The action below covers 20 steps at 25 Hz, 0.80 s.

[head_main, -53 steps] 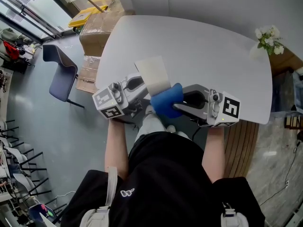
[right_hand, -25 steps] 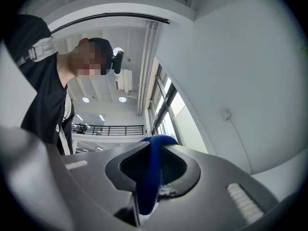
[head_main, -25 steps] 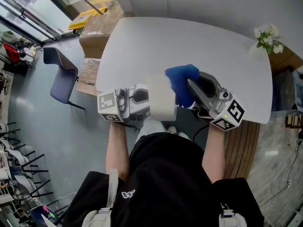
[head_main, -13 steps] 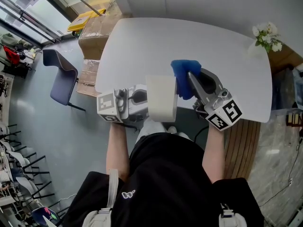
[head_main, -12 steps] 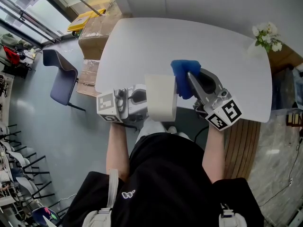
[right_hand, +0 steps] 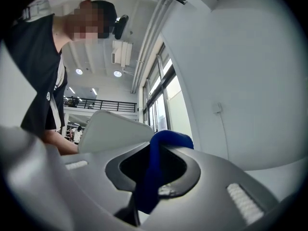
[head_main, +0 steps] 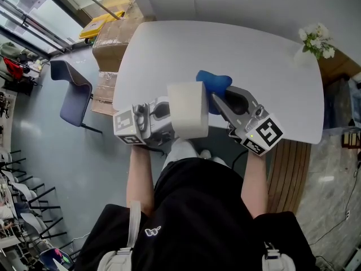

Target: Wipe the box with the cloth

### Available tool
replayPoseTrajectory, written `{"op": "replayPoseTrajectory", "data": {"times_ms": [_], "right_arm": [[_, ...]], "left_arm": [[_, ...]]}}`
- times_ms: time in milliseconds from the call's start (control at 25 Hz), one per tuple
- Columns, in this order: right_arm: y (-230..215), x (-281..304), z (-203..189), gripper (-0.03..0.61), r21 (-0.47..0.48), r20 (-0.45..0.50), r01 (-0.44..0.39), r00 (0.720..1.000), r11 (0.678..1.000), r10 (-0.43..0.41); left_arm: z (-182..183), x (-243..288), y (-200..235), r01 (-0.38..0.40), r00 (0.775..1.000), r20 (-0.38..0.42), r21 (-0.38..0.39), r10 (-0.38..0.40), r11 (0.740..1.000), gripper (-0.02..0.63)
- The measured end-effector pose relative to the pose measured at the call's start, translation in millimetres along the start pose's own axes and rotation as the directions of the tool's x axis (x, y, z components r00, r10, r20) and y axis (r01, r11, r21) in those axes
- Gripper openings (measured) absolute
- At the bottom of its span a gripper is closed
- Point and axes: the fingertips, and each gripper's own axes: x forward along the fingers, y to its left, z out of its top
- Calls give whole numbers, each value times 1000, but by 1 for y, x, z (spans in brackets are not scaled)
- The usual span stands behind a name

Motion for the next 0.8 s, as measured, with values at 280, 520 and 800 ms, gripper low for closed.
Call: {"op": "replayPoseTrajectory", "data": {"times_ms": [280,520,800], "right_arm": [[23,-1,-3,52,17,-11,-126,992,992,126],[41,0,-2,52,35,-2,-237,972,971,237],[59,-3,3,52,55,19,-320,947,946,319]], "left_arm": [[6,-5,9,-63,996,61,-13,64,998,49],[14,-16,22,-127,983,131,-43,131,991,49],[11,-26,31,-202,971,118,-51,207,978,49]]}}
